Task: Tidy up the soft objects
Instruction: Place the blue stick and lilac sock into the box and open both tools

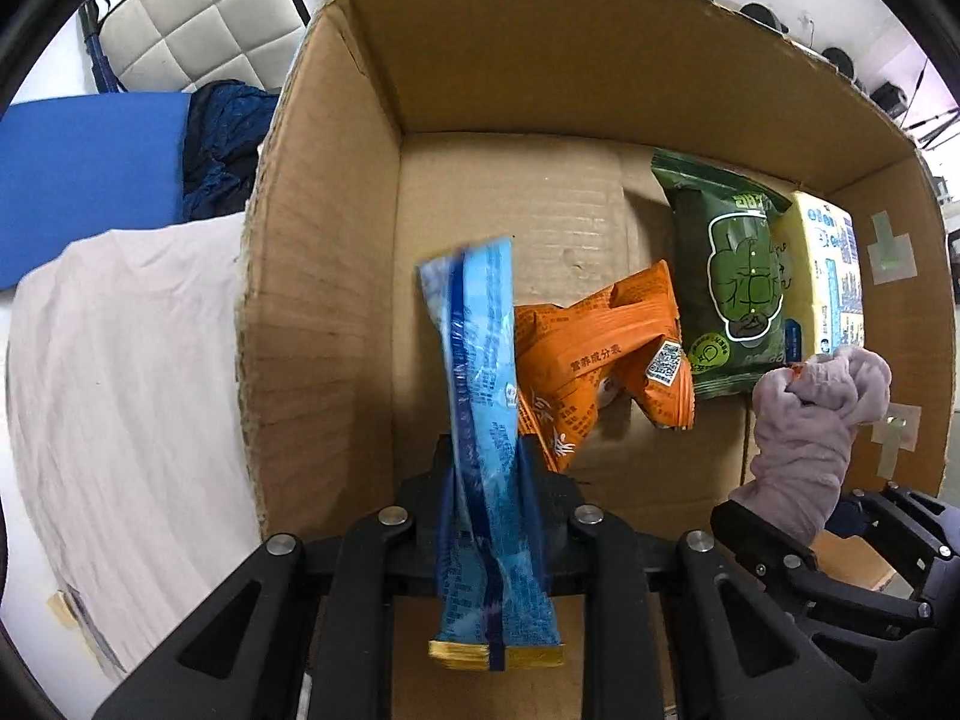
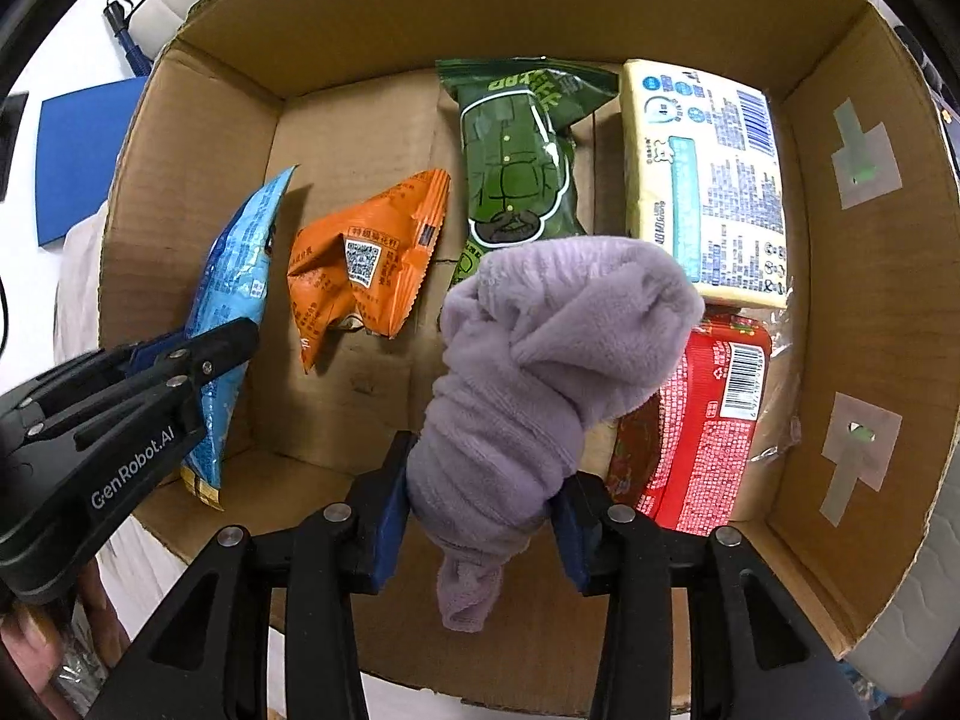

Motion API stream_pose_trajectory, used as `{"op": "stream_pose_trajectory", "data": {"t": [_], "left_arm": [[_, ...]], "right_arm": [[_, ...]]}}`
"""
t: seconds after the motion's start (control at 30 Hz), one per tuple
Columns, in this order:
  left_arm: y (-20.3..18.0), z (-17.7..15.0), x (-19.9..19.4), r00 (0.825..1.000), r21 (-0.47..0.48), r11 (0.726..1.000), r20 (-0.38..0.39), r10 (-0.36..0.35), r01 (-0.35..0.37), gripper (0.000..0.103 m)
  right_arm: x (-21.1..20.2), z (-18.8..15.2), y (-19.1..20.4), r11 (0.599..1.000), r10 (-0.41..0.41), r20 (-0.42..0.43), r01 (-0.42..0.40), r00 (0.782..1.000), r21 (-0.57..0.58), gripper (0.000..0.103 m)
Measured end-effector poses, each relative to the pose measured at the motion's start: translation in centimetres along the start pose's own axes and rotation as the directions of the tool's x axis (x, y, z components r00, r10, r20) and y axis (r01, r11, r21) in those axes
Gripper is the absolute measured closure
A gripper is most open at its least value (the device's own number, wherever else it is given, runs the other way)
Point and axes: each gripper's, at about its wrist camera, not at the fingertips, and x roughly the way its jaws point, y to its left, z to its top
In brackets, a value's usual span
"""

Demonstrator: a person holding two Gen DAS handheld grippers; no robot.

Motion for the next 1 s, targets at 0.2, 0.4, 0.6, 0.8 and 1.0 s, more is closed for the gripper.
{"op": "stream_pose_trajectory", "data": {"t": [0.2,0.4,0.6,0.8,1.0], "left_arm": [[0.0,-0.1,-1.0,1.0,-0.032,0.999,-0.01,-0.003,0.003,0.073],[0.2,-0.7,-2.2,1.0,-0.044,0.999,0.006,-0.001,0.001,0.066],[0.1,-1.4,-3.6,0.999,-0.052,0.999,0.053,-0.008,0.011,0.024],[-0.4,-2.4,-4.8,0.997,-0.048,0.999,0.082,-0.014,0.018,0.011],[-0.7,-2.9,-6.5,0.991,-0.056,0.998,0.131,-0.019,0.027,0.011]], "right_arm": [[0.5,-0.1,-0.3,1.0,-0.011,-0.011,0.011,1.0,0.01,0.053],[-0.3,-0.7,-0.4,1.0,-0.023,0.013,0.023,1.0,0.008,0.04],[-1.9,-1.2,-0.6,0.997,-0.069,0.062,0.067,0.996,0.023,0.012],[-3.1,-1.8,-1.8,0.991,-0.128,0.097,0.124,0.987,0.045,0.0],[-4.5,-2.5,-2.8,0.986,-0.159,0.14,0.151,0.977,0.067,0.0]]}}
